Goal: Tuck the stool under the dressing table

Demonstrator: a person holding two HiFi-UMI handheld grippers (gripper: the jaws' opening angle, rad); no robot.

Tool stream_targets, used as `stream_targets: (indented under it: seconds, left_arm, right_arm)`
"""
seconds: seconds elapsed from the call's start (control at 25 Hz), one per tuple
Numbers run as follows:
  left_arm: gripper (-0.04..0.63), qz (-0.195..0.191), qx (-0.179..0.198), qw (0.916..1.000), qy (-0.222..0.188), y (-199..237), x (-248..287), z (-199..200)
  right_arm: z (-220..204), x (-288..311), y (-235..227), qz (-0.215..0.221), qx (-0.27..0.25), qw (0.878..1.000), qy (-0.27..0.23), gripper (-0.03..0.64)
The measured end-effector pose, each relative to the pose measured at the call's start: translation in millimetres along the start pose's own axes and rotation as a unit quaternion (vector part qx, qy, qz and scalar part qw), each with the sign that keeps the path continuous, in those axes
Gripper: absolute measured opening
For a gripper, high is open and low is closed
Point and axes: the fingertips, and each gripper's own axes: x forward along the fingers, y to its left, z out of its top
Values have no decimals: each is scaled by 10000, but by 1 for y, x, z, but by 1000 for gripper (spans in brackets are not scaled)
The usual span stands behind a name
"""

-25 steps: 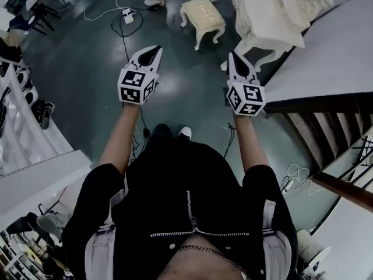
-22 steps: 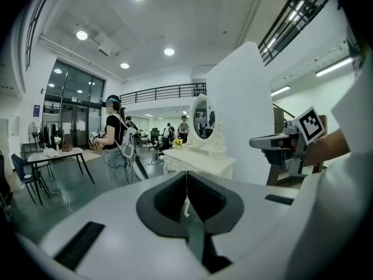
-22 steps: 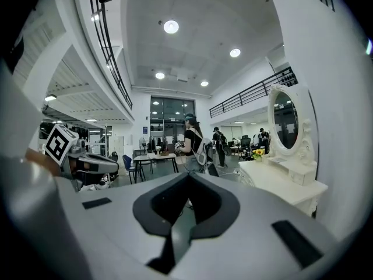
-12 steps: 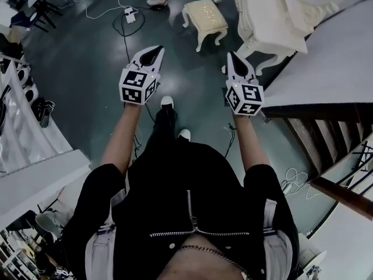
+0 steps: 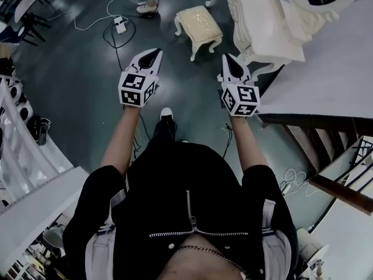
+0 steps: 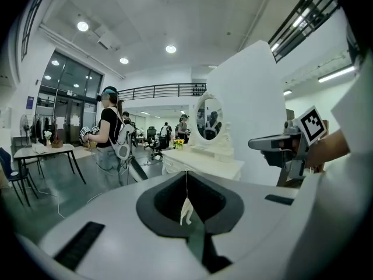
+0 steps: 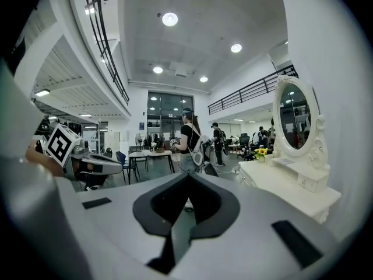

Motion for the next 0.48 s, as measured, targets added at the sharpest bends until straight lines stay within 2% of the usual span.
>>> stream_targets:
  seconds: [0.48]
  left_arm:
    - [21, -393, 184, 9991, -10, 102, 80, 25]
  right_arm:
    - [27, 113, -7, -411, 29, 9991, -53, 6]
